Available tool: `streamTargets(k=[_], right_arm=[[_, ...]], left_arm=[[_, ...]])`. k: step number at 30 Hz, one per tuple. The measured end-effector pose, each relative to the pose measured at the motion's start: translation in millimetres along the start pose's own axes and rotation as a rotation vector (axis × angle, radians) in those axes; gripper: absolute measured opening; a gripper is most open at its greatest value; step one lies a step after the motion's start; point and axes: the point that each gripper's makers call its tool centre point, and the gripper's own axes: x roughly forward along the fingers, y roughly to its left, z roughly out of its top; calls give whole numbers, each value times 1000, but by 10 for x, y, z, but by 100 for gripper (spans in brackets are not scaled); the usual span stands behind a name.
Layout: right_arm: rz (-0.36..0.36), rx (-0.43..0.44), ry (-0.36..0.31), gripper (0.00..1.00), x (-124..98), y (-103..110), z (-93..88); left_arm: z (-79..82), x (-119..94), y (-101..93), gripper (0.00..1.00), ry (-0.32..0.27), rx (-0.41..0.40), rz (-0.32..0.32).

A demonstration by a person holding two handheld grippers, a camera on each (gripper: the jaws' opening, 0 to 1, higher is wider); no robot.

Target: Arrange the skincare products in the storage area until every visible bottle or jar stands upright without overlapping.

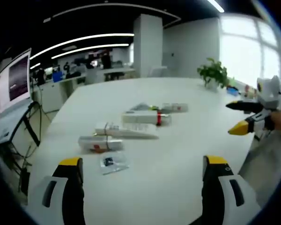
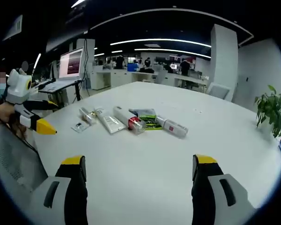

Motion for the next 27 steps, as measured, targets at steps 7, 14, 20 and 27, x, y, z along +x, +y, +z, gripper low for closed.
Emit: streamTargets(k=[7, 14, 20, 27], right_arm=[[4, 1, 2, 92, 1, 13, -1], [7, 3, 5, 92, 5, 17, -5], [11, 1, 6, 92, 12, 22, -12], [14, 0, 8, 91, 16, 27, -16]], left_arm=[[-9, 2, 4, 99, 4, 1, 1], [-15, 3, -1, 99, 7, 1, -2], [-13, 1, -4, 99, 7, -1, 0], [-22, 6, -21, 99, 12, 2, -7]])
